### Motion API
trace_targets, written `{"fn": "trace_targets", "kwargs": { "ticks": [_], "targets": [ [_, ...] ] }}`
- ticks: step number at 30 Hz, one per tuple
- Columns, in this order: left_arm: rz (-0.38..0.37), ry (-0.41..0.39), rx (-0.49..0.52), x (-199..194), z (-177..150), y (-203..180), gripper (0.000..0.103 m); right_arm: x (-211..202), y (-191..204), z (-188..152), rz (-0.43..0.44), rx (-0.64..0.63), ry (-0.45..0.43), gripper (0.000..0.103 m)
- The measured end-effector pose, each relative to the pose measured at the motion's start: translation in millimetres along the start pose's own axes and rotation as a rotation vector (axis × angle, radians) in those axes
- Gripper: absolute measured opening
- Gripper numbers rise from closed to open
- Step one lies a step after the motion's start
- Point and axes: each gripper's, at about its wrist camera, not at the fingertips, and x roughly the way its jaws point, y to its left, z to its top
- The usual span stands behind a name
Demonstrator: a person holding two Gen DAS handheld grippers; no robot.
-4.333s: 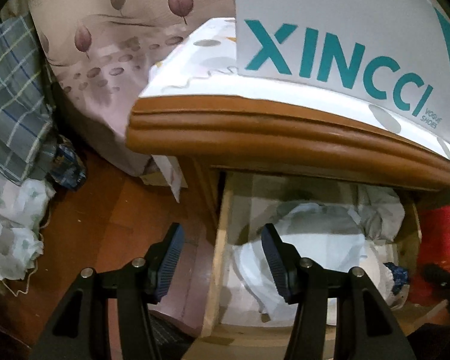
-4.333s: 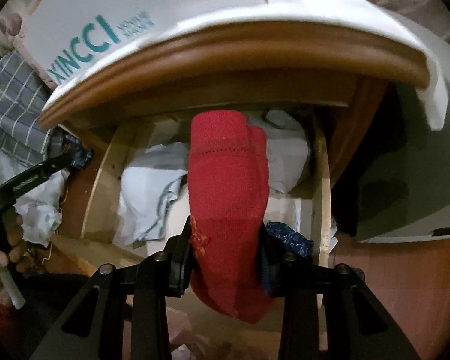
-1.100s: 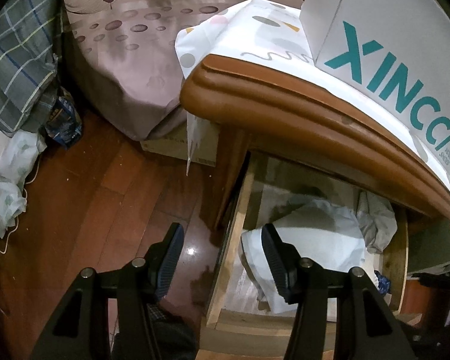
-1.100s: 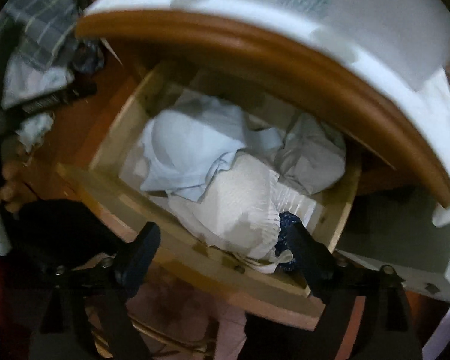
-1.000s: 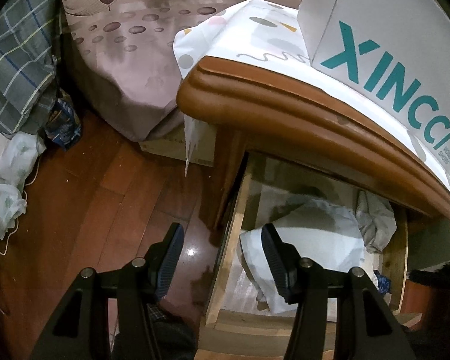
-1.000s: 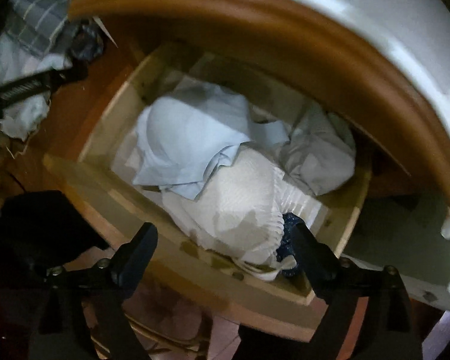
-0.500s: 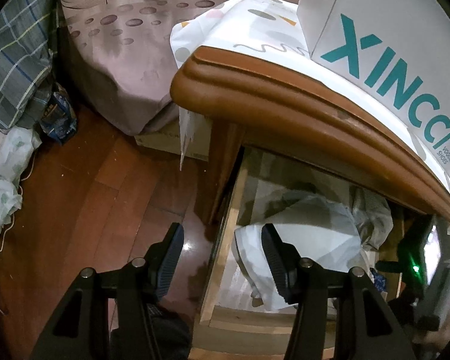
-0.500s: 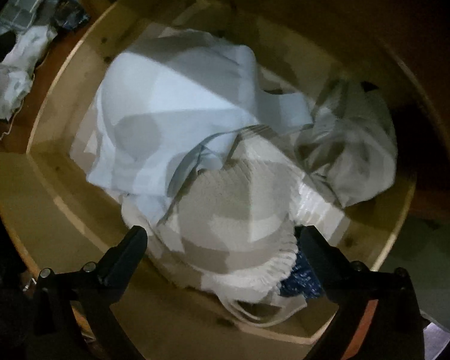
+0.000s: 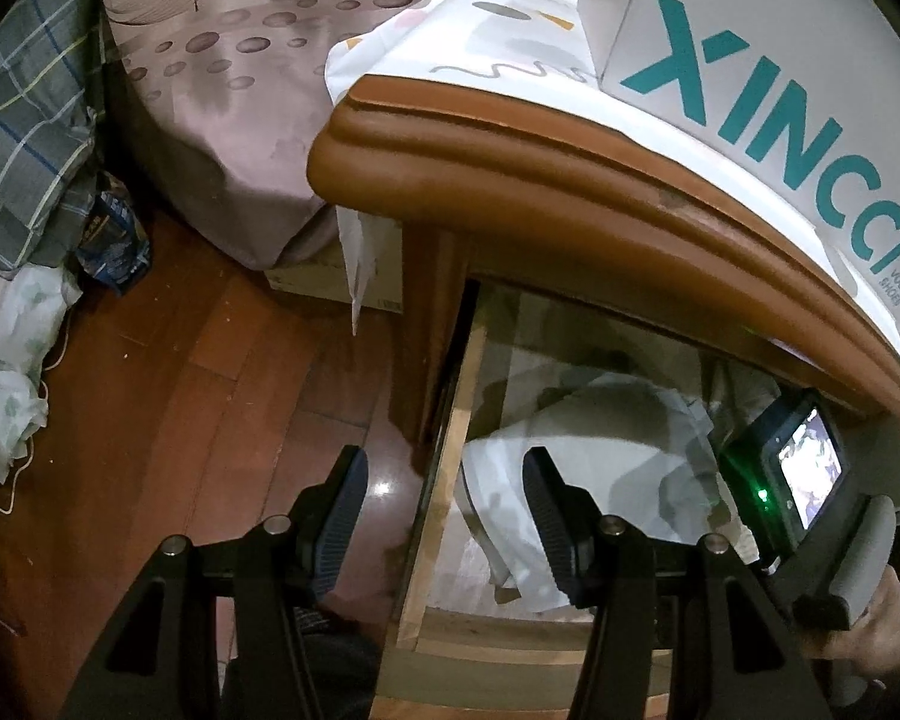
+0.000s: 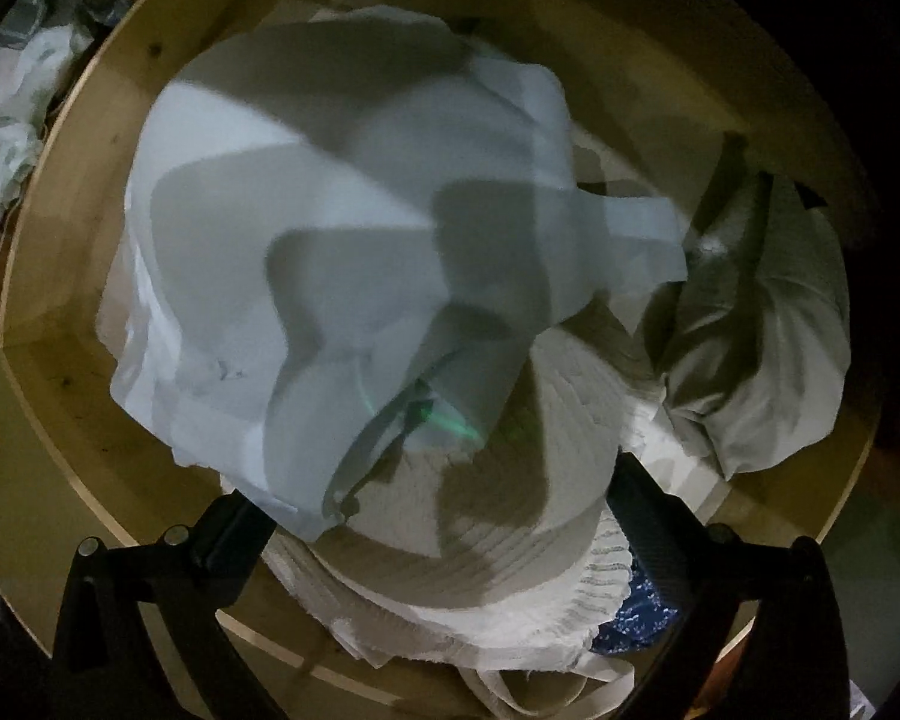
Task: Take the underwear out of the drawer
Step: 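Move the right gripper back into the drawer toward the white lace underwear, then grasp the white lace underwear with the right gripper and lift it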
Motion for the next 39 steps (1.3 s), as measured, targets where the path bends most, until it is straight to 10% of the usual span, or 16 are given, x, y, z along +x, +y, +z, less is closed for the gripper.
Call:
{"fn": "trace_targets", "kwargs": {
  "ticks": [17, 39],
  "targets": [
    [0.008, 0.017, -0.008, 7, 0, 2, 0.055, -23, 13, -39, 0.009, 0.054, -0.087, 0.043],
    [0.016, 0.071, 0.097, 28, -10, -32, 0.055, -81, -46, -119, 0.06, 0.403, -0.33, 0.036]
  ]
}}
